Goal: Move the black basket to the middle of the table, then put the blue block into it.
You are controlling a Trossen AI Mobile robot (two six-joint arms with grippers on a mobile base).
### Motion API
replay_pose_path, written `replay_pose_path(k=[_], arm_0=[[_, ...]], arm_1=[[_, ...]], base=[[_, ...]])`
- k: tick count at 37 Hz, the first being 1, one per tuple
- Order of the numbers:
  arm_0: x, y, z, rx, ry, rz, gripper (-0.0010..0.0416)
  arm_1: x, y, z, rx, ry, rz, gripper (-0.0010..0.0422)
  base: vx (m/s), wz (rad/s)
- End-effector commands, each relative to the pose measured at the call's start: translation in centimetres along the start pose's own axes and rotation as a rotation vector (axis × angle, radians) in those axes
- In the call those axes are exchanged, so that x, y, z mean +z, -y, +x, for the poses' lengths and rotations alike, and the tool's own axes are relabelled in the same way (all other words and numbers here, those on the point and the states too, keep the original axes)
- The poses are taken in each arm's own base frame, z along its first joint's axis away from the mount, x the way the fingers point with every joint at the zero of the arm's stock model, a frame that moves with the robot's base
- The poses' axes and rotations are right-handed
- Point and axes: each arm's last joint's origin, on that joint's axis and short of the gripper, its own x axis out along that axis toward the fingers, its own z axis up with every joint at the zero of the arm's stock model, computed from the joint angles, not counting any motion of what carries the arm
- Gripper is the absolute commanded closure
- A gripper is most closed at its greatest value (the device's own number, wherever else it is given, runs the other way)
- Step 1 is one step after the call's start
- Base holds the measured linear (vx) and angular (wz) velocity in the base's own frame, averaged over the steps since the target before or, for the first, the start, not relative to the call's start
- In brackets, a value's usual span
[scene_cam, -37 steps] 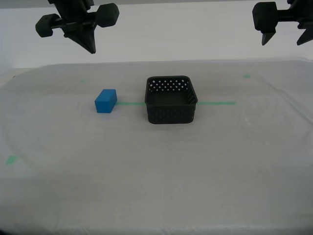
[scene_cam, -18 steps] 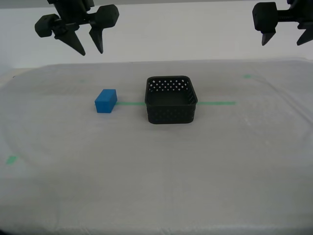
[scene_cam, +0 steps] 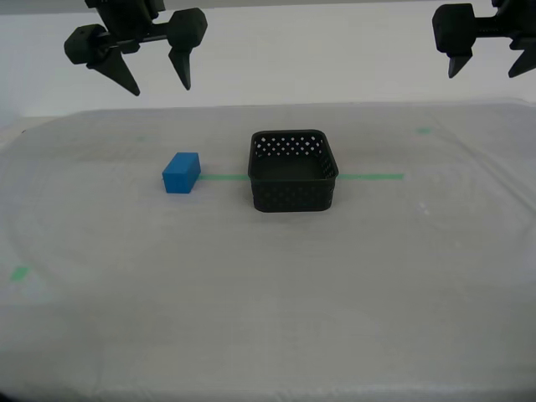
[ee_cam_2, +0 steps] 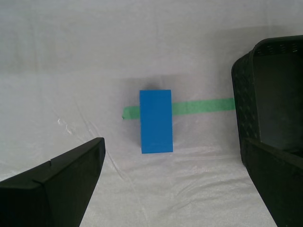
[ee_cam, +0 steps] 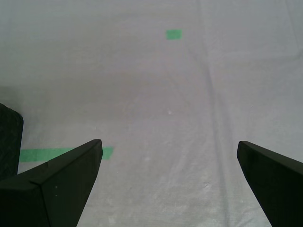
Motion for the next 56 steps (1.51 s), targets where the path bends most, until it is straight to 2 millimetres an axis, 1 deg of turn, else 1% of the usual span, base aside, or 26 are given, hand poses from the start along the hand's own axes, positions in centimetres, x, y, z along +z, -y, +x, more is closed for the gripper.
replay_pose_path(k=[1,8,15,20,26,35,38,47,56], arm_0=[[0.0,0.0,0.0,0.001,-0.001,0.000,0.0007],[0.0,0.0,0.0,0.001,0.001,0.001,0.0007],[0.0,0.0,0.0,0.001,0.001,0.001,0.0007],[0.0,0.0,0.0,0.001,0.001,0.001,0.0007],[0.0,0.0,0.0,0.001,0.001,0.000,0.0007],[0.0,0.0,0.0,0.001,0.000,0.000,0.0007],[0.0,0.0,0.0,0.001,-0.001,0.000,0.0007],[0.0,0.0,0.0,0.001,0.001,0.000,0.0007],[0.0,0.0,0.0,0.001,0.000,0.000,0.0007]], arm_1=[[0.0,0.2,1.1,0.004,-0.023,0.006,0.0019],[-0.3,0.6,4.9,0.021,-0.124,0.021,0.0019],[0.0,0.7,7.6,0.032,-0.176,0.029,0.0019],[0.5,0.8,9.0,0.036,-0.189,0.036,0.0019],[0.8,0.7,10.2,0.084,-0.190,0.062,0.0019],[0.3,0.6,12.5,0.098,-0.238,0.072,0.0019],[0.1,0.5,13.1,0.100,-0.247,0.072,0.0019],[0.5,0.6,13.2,0.090,-0.196,0.072,0.0019],[0.3,0.6,13.4,0.091,-0.202,0.072,0.0019]], base=[[0.000,0.000],[0.000,0.000],[0.000,0.000],[0.000,0.000],[0.000,0.000],[0.000,0.000],[0.000,0.000],[0.000,0.000],[0.000,0.000]])
